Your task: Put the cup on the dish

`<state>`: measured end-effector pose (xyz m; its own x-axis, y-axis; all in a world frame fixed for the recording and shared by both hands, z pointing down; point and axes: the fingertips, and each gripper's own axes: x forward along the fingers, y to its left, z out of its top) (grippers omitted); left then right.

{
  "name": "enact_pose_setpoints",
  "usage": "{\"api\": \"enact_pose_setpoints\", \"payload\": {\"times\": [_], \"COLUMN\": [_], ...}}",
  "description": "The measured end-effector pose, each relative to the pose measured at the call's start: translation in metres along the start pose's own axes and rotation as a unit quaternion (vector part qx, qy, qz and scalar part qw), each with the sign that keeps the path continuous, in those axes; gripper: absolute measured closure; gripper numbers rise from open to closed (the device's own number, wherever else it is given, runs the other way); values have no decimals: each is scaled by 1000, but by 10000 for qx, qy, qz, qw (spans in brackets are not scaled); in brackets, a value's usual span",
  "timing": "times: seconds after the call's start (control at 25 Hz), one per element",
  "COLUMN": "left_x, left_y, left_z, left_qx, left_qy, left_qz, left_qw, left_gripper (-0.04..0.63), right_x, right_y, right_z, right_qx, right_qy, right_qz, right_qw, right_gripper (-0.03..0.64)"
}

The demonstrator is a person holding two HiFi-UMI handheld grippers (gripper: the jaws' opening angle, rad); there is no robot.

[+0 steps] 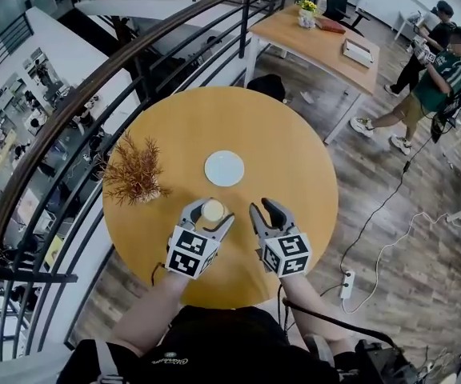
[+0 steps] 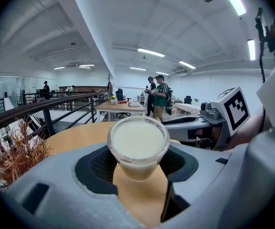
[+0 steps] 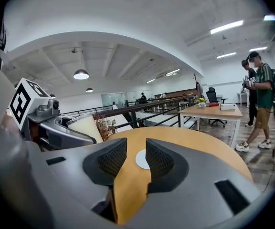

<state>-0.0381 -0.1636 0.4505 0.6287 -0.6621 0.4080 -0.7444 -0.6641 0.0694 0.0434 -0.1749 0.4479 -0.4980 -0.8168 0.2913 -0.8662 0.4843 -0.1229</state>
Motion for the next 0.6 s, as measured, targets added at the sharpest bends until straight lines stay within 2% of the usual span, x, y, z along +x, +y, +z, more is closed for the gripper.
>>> {"api": "enact_pose_setpoints", "payload": {"times": [0.6], "left_x": [34], "left_y": [13], "left_z": [-30], "left_qx": [-332], "left_qy": [372], "left_qz": [113], "left_qw": [9987], "left_gripper": [339], "right_x": [38], "right_y": [-26], "right_z": [-30], "right_qx": [121], "right_qy": [356], "right_qz": [121], "right_qw": [9992], "right_gripper": [509]}}
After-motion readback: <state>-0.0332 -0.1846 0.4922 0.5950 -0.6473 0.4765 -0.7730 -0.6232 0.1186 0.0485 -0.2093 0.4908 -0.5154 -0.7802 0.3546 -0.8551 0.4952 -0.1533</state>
